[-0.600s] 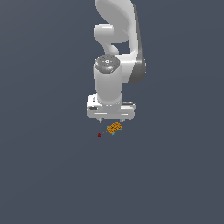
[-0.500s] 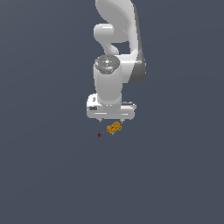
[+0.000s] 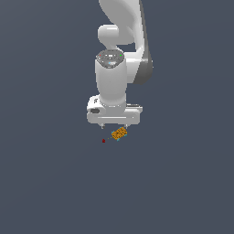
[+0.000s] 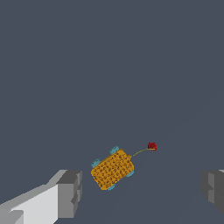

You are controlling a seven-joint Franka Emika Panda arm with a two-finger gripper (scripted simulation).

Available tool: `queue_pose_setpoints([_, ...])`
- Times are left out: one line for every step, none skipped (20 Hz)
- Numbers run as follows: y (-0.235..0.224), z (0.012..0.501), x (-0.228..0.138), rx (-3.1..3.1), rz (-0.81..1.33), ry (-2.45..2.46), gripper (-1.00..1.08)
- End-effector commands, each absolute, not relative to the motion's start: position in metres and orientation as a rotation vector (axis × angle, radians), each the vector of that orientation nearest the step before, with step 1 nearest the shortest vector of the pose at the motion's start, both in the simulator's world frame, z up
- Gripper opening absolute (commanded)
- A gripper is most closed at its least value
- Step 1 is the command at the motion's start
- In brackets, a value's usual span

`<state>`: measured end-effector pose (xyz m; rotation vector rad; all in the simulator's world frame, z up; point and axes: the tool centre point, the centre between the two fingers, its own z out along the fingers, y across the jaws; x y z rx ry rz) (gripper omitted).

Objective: Pick up the object and move it to a goal position.

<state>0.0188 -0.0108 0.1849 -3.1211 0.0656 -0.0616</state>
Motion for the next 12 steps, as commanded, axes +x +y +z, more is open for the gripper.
queue_pose_setpoints([-0.011, 0.184, 0.019, -3.121, -0.060, 0.068, 1.00])
queue_pose_setpoints([-0.011, 0.184, 0.018, -3.121, -0.060, 0.074, 1.00])
queue_pose_setpoints([-0.010, 0.183, 0.018, -3.120, -0.060, 0.082, 1.00])
queue_pose_setpoints([-0.010, 0.182, 0.018, -3.120, -0.060, 0.092, 1.00])
queue_pose_setpoints([-0.010, 0.181, 0.018, -3.119, -0.059, 0.105, 1.00])
queue_pose_setpoints([-0.010, 0.180, 0.018, -3.118, -0.058, 0.119, 1.00])
queue_pose_setpoints([-0.010, 0.178, 0.017, -3.117, -0.057, 0.136, 1.00])
queue_pose_setpoints([-0.010, 0.177, 0.017, -3.116, -0.056, 0.154, 1.00])
queue_pose_setpoints([-0.010, 0.175, 0.016, -3.114, -0.054, 0.174, 1.00])
queue_pose_setpoints([-0.009, 0.173, 0.016, -3.112, -0.053, 0.197, 1.00])
queue_pose_setpoints([-0.009, 0.171, 0.015, -3.110, -0.051, 0.221, 1.00])
queue_pose_setpoints([-0.009, 0.168, 0.014, -3.107, -0.050, 0.247, 1.00])
